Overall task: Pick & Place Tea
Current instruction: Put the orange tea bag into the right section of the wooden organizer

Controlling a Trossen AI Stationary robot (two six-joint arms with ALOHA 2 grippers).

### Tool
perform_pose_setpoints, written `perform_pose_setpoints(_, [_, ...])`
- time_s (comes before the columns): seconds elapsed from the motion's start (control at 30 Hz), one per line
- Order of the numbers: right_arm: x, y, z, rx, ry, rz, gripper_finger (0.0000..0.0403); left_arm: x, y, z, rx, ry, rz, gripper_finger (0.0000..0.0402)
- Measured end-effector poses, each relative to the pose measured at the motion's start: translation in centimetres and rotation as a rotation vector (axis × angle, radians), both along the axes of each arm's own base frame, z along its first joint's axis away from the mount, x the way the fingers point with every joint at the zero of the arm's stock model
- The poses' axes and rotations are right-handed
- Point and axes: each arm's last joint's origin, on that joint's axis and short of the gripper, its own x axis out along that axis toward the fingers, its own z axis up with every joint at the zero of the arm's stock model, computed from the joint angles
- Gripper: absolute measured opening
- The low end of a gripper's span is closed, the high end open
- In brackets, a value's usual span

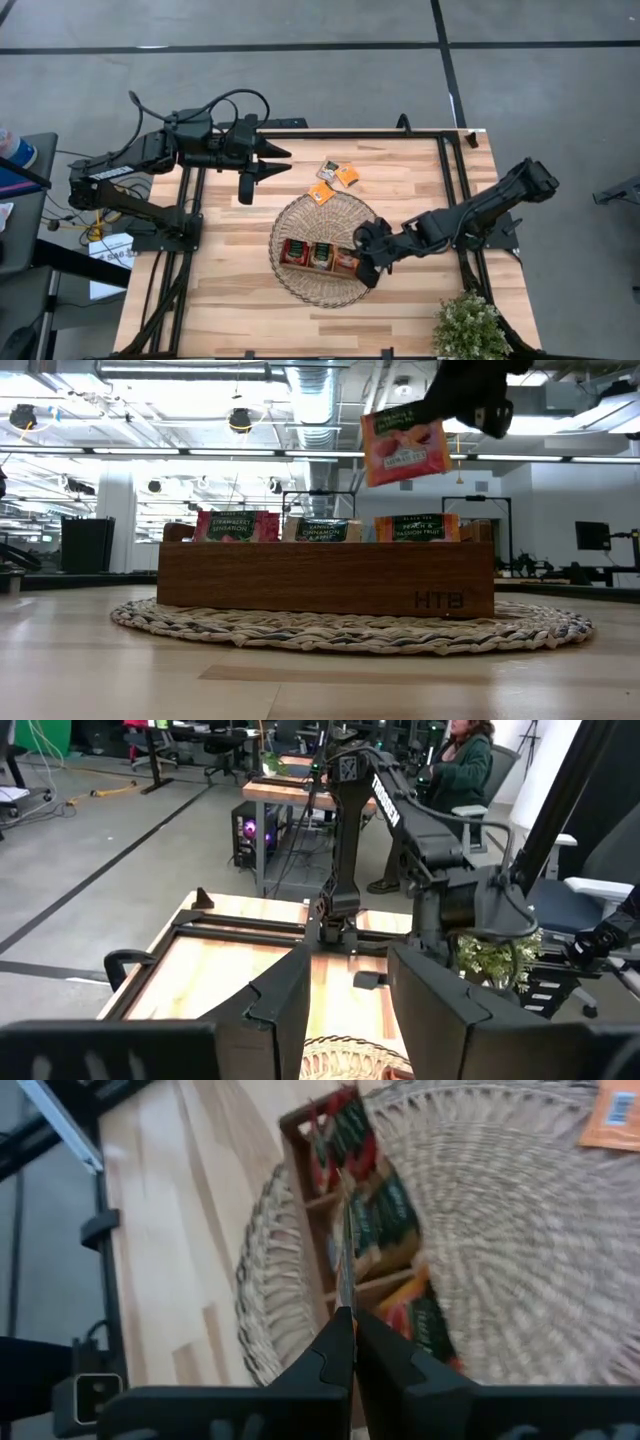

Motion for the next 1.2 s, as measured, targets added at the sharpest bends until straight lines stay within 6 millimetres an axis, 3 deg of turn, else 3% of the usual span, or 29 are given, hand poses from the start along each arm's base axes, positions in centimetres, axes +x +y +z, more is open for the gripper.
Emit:
perform_pose_setpoints(0.27, [-0.8,0.0,-3.0,-0.031,0.006,-0.008,0.0000,0.0,0.0,0.0,-0.027,-0.002,-0.015,0.0129])
perform_pose_setpoints(0.73, [-1.6,-0.4,-6.0,-0.069,-0.031,0.051,0.0000,0.1,-0.1,0.4,-0.076,-0.042,-0.020,0.0129])
perform_pose_setpoints(1.2, [-1.3,-1.0,-6.6,-0.105,-0.031,0.078,0.0000,0.1,-0.1,0.7,-0.088,-0.079,-0.019,0.0129])
